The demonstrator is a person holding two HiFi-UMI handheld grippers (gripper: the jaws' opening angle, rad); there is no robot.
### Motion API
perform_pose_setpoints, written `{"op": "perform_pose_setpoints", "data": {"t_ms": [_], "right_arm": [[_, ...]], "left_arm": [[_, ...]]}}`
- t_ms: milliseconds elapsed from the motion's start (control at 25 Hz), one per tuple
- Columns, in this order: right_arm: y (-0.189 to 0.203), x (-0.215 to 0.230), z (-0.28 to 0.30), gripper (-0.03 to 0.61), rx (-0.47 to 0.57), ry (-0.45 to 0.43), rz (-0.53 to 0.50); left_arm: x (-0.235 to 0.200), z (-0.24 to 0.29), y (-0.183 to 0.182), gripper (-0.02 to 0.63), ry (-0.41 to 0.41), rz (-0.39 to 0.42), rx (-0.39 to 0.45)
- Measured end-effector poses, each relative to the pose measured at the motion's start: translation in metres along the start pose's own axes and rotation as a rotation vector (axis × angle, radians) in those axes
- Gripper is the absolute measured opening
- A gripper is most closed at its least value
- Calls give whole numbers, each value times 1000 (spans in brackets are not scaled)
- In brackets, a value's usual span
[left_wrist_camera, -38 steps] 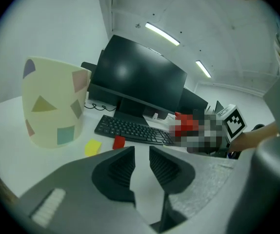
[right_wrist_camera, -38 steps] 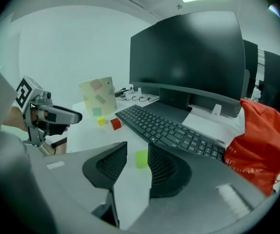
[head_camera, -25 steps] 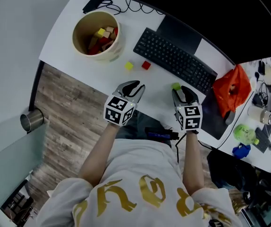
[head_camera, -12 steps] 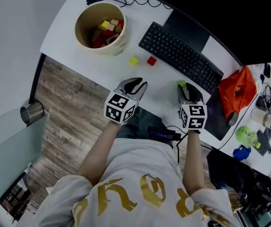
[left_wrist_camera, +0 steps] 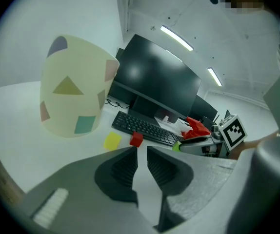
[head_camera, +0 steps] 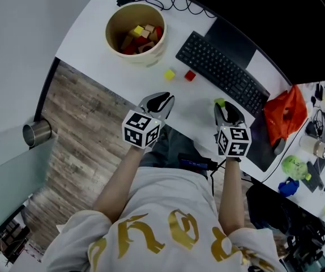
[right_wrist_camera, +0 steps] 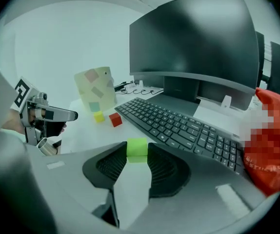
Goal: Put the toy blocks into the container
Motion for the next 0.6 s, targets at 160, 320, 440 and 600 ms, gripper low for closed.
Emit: {"op": "perform_pose_setpoints", "data": {"t_ms": [160,320,440,600], "right_arm": [[-21,-11,-5,163,55,-7,12],[-43,-28,-10,163,104,-25,20],[-55,-42,-12,163,120,-41,18],[-74,-63,-14,163,157,-75,25]], "left_arm": [[-6,-14,-10,67,-20,18,35],[-12,-32,-24,67,-44,24,81],[-14,-46,-35,67,-60,30,121],[-15,-66,-50,67,-78,48,177]]}}
Point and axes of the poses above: the fingertips, and each gripper's own axes: z forward along the fingers, x to its right, y out of its underside, the point moved 5 cm from there along -z, backward along the fingers, and after that the axes turned 3 degrees about x, right-handed, at the moved point
